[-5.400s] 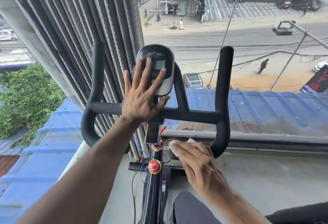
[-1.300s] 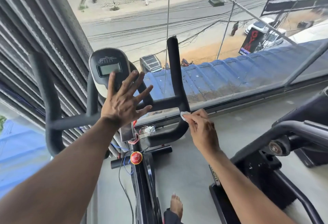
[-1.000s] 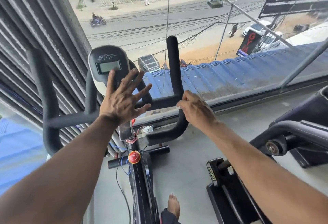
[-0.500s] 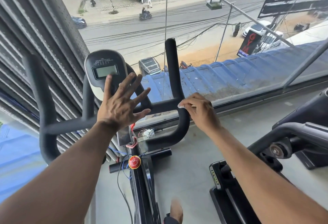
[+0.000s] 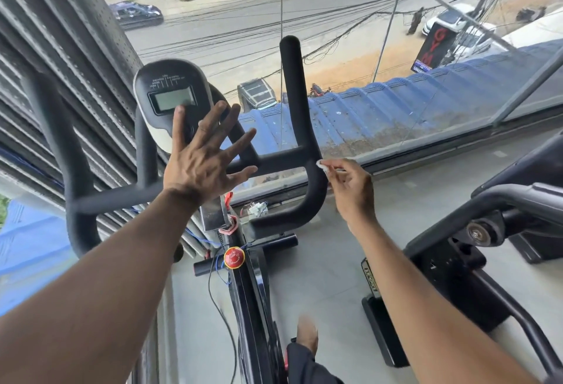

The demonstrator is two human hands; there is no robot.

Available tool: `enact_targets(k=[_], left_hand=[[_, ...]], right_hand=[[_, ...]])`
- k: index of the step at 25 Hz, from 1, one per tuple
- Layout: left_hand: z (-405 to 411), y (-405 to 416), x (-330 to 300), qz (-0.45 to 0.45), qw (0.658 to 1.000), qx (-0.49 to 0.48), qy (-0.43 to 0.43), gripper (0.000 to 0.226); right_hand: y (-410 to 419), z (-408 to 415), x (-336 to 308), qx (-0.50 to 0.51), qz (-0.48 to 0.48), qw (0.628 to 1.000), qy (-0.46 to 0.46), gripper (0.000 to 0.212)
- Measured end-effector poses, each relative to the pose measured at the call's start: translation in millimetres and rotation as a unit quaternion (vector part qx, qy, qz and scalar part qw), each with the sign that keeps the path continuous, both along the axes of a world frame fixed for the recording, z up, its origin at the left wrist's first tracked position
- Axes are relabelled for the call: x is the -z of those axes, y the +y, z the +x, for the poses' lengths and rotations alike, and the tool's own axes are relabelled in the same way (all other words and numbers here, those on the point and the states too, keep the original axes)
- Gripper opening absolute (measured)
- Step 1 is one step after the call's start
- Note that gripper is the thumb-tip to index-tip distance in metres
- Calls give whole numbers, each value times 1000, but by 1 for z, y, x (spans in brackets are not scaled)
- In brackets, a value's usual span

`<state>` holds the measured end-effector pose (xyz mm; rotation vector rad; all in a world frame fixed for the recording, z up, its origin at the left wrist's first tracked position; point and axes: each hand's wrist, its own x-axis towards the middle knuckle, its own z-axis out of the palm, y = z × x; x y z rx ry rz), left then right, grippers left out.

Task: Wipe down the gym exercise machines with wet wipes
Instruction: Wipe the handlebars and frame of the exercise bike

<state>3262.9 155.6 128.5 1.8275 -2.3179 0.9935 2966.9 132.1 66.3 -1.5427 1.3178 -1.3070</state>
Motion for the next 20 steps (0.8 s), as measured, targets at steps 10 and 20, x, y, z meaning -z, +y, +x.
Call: enact_targets(k=[10,20], left_hand=[[-3,6,-5,13,999,8,33,71],[-4,6,-7,43,998,-1,39,74]], right_hand=[[22,12,19,36,234,883,-404,24],[40,37,46,-35,267,772,-575,27]])
